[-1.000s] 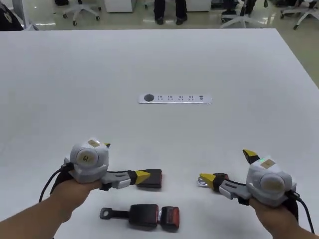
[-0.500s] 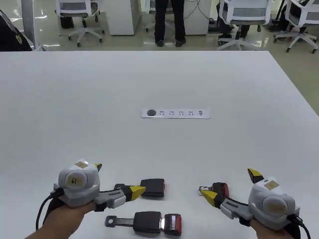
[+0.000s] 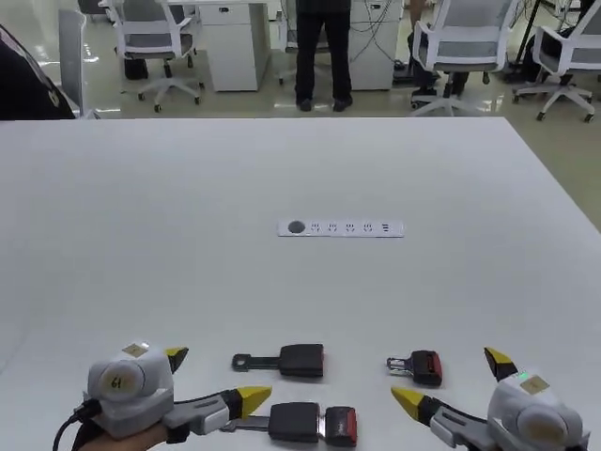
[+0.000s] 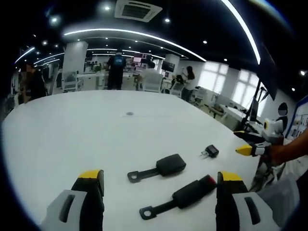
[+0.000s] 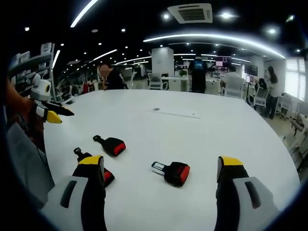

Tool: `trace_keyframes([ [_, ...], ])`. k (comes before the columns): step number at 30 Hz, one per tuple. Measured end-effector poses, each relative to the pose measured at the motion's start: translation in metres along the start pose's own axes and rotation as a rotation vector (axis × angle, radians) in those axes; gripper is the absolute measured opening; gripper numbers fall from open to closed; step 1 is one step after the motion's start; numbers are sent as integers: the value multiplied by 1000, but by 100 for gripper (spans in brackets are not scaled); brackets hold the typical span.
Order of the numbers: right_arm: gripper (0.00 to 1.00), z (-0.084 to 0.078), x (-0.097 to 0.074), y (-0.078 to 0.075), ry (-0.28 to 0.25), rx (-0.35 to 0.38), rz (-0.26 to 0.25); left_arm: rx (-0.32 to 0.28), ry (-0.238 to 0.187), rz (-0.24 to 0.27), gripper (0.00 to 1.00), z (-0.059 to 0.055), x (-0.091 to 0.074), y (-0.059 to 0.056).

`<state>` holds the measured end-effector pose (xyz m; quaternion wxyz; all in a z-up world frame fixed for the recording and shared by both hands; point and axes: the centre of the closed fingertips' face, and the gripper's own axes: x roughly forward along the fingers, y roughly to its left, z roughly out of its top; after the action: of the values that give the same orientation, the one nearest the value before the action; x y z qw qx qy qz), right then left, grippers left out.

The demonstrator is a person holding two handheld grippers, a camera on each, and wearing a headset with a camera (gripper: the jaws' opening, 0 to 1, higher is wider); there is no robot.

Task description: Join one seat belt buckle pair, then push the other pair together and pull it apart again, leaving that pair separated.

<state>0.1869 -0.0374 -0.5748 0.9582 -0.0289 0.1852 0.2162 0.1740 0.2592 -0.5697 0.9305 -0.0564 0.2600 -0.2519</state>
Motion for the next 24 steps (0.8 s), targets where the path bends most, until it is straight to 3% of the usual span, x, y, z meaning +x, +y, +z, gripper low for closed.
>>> trace_keyframes([
  [2, 99, 0, -7, 2, -4, 6, -9, 29, 1, 10, 100, -3, -6, 6],
  [4, 99, -2, -10, 2, -4, 7, -12, 26, 2, 6, 100, -3, -10, 2],
  [6, 99, -7, -16, 4, 2, 2, -15, 25, -13, 33, 100, -5, -18, 10],
  [9, 99, -11, -25, 8, 7, 1, -22, 14, -27, 40, 100, -4, -28, 4],
  [15, 100, -15, -39, 19, 3, -22, -11, 45, -16, 34, 100, -14, -40, 6],
  [20, 100, -18, -48, 23, 5, -36, -8, 77, -29, 42, 100, -12, -46, 7],
  [24, 100, -21, -52, 21, 17, -43, -11, 114, -28, 36, 100, -10, -50, 1],
])
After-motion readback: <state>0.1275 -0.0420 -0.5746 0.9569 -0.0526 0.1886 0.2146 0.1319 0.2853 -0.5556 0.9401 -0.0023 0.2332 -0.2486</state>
